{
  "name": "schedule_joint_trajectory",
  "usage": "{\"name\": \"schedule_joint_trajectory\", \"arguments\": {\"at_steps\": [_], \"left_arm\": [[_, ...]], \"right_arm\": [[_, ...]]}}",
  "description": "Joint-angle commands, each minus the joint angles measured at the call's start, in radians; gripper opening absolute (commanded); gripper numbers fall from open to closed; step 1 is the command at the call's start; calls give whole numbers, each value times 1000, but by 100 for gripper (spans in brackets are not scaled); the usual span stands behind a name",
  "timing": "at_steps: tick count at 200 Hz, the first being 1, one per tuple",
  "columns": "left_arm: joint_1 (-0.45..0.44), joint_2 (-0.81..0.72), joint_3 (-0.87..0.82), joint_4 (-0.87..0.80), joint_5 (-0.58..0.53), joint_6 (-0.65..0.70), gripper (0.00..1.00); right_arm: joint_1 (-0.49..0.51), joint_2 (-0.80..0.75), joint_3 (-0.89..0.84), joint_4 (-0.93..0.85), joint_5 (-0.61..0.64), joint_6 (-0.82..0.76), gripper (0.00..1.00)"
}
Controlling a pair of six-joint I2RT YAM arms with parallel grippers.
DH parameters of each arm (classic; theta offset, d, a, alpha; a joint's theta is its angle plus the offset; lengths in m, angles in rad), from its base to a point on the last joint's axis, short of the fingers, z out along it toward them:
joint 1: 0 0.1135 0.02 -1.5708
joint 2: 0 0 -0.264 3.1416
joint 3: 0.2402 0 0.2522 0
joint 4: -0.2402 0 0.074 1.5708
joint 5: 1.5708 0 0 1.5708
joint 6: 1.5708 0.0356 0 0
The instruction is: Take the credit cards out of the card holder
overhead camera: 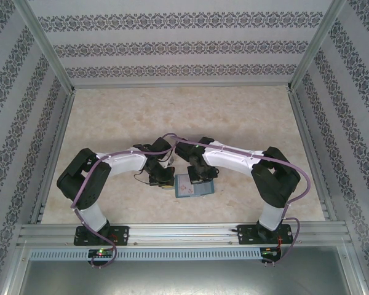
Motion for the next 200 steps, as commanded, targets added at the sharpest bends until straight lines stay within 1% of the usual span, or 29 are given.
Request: {"name": "schedule_joint_trajectory", "arguments": {"at_steps": [1, 27, 64, 92, 166, 200], "left_arm": [[-10, 42, 9, -27, -38, 26, 0], [-11, 40, 16, -35, -37, 29, 0], [-10, 29, 23, -44, -30, 31, 0], [-10, 13, 22, -44, -25, 22, 0], [-11, -45, 61, -70, -26, 6, 0], [-10, -67, 69, -55, -4, -12, 0]], "right_arm": [[-15, 8, -23, -25, 43, -12, 10], [-15, 11, -30, -41, 65, -11, 15], [-24, -2, -36, -52, 94, -19, 18], [-36, -8, -44, -68, 119, -27, 22], [-77, -51, -91, -58, 146, -49, 24], [-86, -77, -103, -30, 141, -59, 25]]}}
